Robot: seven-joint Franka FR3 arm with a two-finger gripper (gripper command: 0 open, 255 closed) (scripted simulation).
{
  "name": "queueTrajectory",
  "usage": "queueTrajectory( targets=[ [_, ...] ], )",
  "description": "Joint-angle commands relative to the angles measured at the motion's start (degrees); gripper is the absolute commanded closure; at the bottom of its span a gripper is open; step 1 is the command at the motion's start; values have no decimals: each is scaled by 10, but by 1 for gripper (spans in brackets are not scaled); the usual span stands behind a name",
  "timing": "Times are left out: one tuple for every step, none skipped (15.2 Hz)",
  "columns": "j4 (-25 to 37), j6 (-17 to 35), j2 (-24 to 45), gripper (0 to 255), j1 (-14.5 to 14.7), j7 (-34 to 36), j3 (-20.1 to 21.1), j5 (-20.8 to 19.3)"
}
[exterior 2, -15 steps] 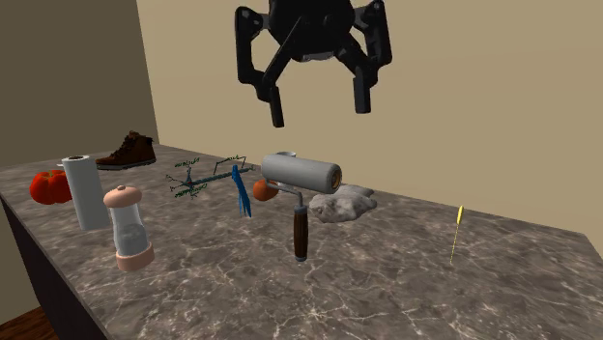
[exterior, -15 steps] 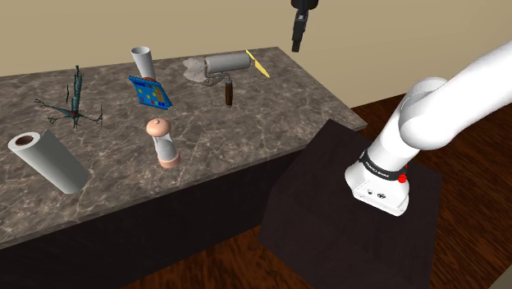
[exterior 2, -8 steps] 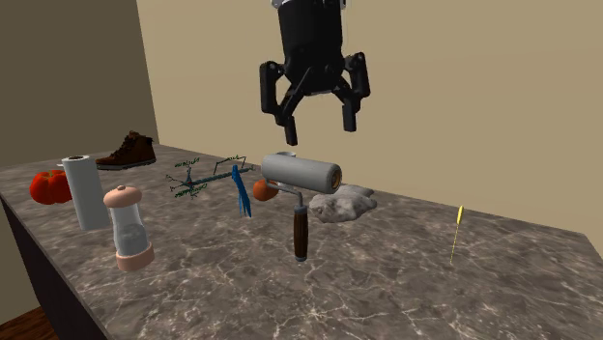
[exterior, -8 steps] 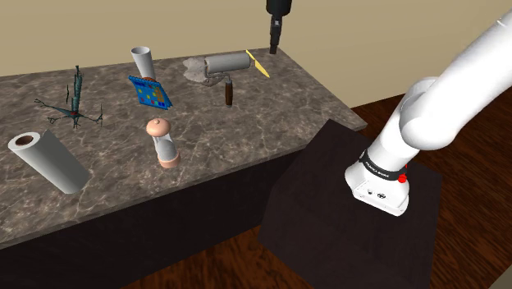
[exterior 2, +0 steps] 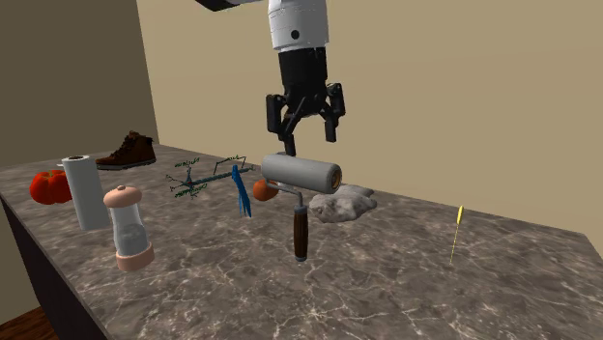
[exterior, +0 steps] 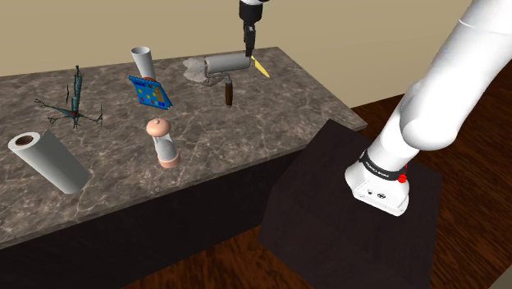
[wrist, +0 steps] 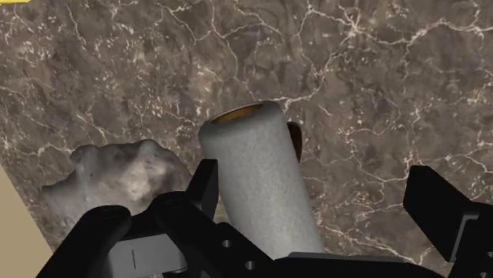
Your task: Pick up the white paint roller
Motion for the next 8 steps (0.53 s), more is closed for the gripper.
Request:
queueTrajectory(
  targets=[
    [32,16,40,0,2,-23,4,6],
    [50,20,59,0,3,-35,7,10],
    [69,24,79,0,3,-46,10,13],
    [89,27,98,0,4,-57,13,15],
    [107,29,115,0,4,-66,16,17],
    [102,36,117,0,4,-66,16,17],
    [98,43,120,0,4,-65,16,17],
    [94,50,123,0,4,-64,16,17]
  ],
)
